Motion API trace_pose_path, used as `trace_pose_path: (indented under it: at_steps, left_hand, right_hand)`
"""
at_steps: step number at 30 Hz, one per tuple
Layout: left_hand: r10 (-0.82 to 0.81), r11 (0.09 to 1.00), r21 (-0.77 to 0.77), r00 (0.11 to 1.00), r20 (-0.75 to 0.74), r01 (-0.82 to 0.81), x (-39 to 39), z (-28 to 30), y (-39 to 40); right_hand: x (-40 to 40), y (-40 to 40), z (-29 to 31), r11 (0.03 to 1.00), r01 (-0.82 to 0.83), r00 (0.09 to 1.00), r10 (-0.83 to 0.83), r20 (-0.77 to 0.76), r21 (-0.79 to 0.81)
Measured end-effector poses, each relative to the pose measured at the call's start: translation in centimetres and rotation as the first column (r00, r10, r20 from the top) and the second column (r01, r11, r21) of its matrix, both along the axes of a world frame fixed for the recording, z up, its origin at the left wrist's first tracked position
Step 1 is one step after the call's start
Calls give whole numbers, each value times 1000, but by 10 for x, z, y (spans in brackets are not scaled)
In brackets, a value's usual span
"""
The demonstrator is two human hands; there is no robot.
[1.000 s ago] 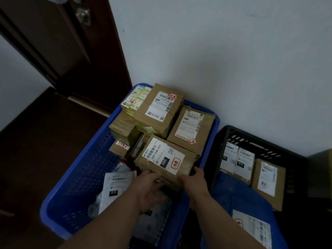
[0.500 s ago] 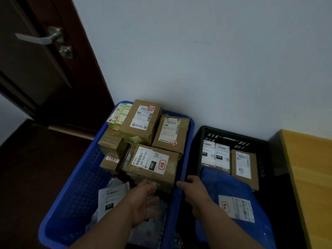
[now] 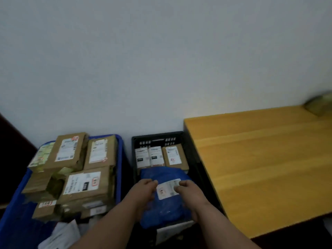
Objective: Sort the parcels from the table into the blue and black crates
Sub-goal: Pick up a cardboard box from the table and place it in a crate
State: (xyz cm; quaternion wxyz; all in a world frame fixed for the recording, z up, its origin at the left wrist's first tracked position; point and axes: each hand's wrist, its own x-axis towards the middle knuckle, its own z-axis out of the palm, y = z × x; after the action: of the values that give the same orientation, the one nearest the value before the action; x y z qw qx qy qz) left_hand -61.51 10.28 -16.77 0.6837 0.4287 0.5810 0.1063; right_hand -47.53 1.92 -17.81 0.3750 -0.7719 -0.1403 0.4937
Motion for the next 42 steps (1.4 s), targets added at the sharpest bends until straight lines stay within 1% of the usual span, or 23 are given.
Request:
trace_pose_path:
  at_steps: [4,7,8,10,13,16,18,21,24,27,30,34,38,42]
  left_hand:
    - [-162,983,92,987,2,161,104,12,-46]
    - [-214,964,164,977,3,211,196,17,-99]
    - [-233,959,165,973,-2,230,228,19,-117]
    - [-294,949,107,955,-26,296,288,23,-155]
    - [-388,919,78,922,-4,387,368,27,-204]
    - [-455,885,105,890,-14,454,430,31,-239]
    - [-477,869,130,878,-28,477,465,31,-253]
    - [-492,855,154,869,-56,495,518,27,-262]
    - [-492,861,117,869,-53,495,571,18,-270]
    - [-473,873,100,879,-64,477,628,2,-277]
    - [-447,886,120,894,-39,448,694,-11,-280]
    - [-464,881,111,886,15,460,780,-8,-282]
    - [-472,870,172,882,18,462,833,3,-262]
    - [-384,899,216,923,-27,380,865,7,-219]
  right_hand:
    - [93,-69,16,995,92,994,-94,56,42]
    - [177,-137,28,988,148,986,-150,68,32]
    - [207,-160,29,985,173,981,-175,80,27]
    - [264,-207,34,975,221,964,-222,144,20]
    - [336,-268,43,954,298,931,-294,216,17]
    - [391,-310,48,941,339,922,-328,207,-18]
    - [420,-328,47,935,355,919,-348,188,-6]
    - [459,-345,43,926,378,914,-374,158,7]
    - [507,-354,33,913,409,904,-404,138,-5]
    - [565,-354,29,914,404,908,-396,136,-44]
    - [631,-354,26,908,419,896,-410,171,-18]
    - [711,-357,35,894,442,883,-420,209,-69]
    - [762,-333,41,918,386,911,-362,198,-95]
    - [806,-282,42,949,306,932,-283,224,-75]
